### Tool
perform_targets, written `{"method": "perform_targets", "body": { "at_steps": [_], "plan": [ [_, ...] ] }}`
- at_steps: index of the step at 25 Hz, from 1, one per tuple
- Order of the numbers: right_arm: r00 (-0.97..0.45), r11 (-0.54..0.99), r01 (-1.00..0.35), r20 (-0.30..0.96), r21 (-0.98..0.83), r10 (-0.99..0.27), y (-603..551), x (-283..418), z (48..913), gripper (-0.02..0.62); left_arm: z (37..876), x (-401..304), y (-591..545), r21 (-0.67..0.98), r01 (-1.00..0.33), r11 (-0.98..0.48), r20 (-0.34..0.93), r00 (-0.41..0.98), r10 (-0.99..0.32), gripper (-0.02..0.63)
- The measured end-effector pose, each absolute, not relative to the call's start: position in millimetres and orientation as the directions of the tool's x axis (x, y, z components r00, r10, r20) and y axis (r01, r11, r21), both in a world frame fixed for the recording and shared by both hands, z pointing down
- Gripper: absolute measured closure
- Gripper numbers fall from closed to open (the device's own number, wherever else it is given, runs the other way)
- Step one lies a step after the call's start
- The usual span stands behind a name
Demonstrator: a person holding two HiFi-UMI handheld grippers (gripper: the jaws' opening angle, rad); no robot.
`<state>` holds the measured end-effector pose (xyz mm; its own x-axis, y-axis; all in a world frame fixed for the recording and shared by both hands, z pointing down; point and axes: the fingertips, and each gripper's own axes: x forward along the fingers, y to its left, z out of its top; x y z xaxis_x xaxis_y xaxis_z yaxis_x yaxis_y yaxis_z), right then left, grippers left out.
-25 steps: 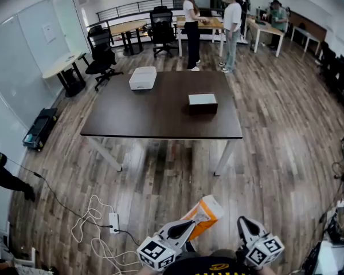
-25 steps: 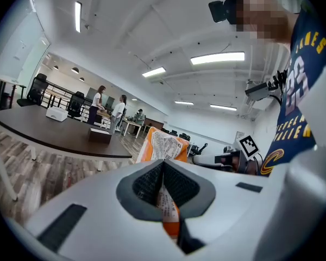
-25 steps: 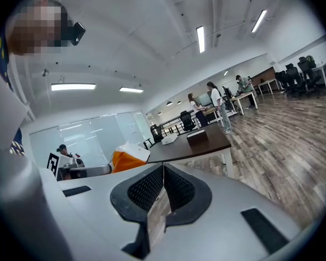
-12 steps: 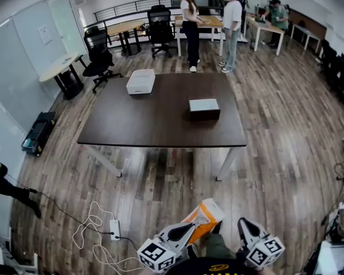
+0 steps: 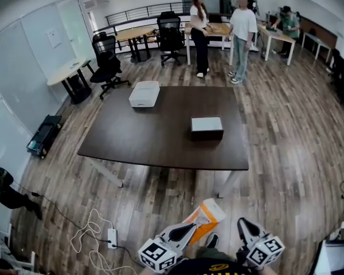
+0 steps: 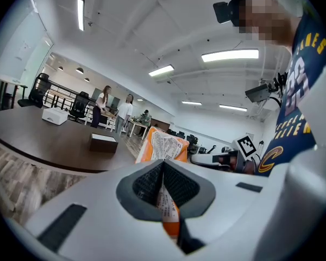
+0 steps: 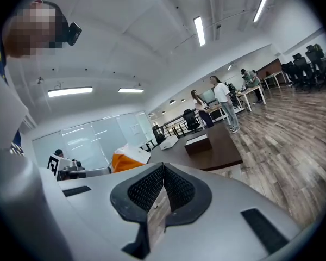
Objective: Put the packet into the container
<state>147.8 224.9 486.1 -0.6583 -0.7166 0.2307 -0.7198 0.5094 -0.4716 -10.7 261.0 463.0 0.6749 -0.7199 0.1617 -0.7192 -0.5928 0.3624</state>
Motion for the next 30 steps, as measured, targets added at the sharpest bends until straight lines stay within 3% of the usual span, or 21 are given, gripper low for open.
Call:
{"method": "perform_targets", "body": {
  "at_steps": [16,30],
  "plan": [
    [-0.704,0.532,-0.676,0.236,-0.510,-0.669,99.6,201.2,494.6,0.584,463.7,43.5,148.1,0.349,-0.766,-0.540,0.179,0.620,-0.764,0.606],
    [-0.689,0.507,-0.689,0.250,-0.518,-0.681,9.7,194.0,507.0,0.584,475.0,26.2,56.8,0.343,-0.770,-0.538,0.181,0.617,-0.766,0.606]
  ]
}}
